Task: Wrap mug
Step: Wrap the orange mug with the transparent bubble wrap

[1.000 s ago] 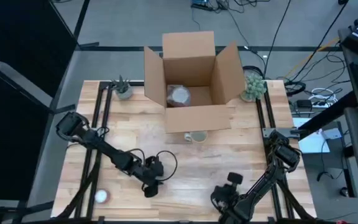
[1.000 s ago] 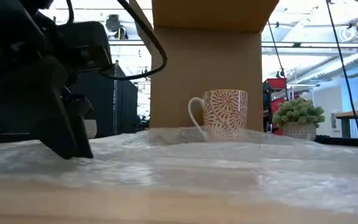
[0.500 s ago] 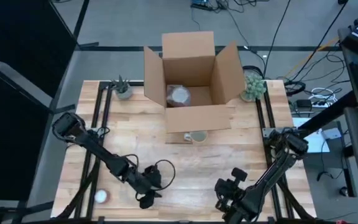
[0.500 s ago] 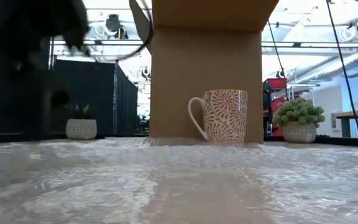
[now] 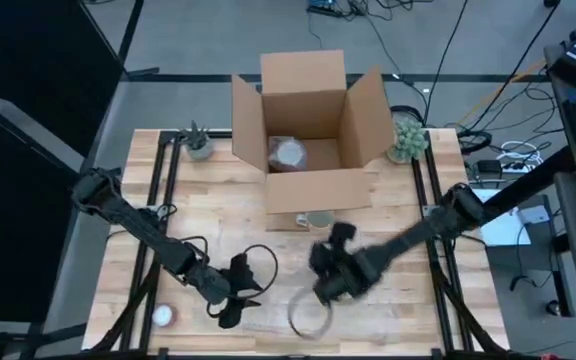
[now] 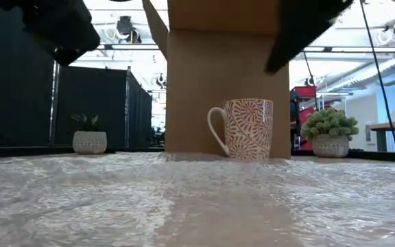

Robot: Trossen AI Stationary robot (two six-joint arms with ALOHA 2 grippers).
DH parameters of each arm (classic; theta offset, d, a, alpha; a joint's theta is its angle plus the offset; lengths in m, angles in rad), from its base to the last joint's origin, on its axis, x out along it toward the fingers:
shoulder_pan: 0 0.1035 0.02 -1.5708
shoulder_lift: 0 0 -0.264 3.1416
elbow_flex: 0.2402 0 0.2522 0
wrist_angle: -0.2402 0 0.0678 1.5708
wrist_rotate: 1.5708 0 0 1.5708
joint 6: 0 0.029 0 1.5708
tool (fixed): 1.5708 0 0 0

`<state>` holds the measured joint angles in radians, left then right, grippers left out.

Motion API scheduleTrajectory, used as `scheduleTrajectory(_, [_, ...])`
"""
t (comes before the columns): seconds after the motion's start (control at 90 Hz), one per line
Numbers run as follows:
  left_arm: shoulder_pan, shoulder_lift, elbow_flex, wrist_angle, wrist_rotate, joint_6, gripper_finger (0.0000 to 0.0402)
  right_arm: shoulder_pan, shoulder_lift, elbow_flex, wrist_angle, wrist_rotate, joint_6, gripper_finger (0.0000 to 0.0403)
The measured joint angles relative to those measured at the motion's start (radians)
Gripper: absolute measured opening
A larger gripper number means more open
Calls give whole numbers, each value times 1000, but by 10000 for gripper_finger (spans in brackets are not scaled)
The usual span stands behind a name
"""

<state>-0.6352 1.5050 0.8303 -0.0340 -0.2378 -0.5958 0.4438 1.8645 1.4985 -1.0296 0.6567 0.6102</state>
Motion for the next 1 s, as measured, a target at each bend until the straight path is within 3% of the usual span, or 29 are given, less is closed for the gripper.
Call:
scheduleTrajectory(0.089, [-8, 1, 0, -15, -3, 0, 180, -74, 0, 0, 26, -27, -80, 222])
scheduleTrajectory(0.178, [-10, 3, 0, -33, -3, 0, 180, -145, 15, 0, 41, -120, -132, 229])
scheduleTrajectory(0.4, [-15, 3, 0, -32, -7, 0, 180, -247, 67, 0, 53, -246, -153, 218])
scheduleTrajectory(0.589, [-20, 3, 0, -31, -7, 0, 180, -269, 114, -1, 55, -335, -167, 148])
scheduleTrajectory(0.789, [-20, 3, 0, -30, -7, 0, 180, -273, 141, -1, 43, -366, -198, 20])
scheduleTrajectory(1.0, [-20, 3, 0, -28, -7, 1, 180, -216, 104, 79, -22, -320, -211, 4])
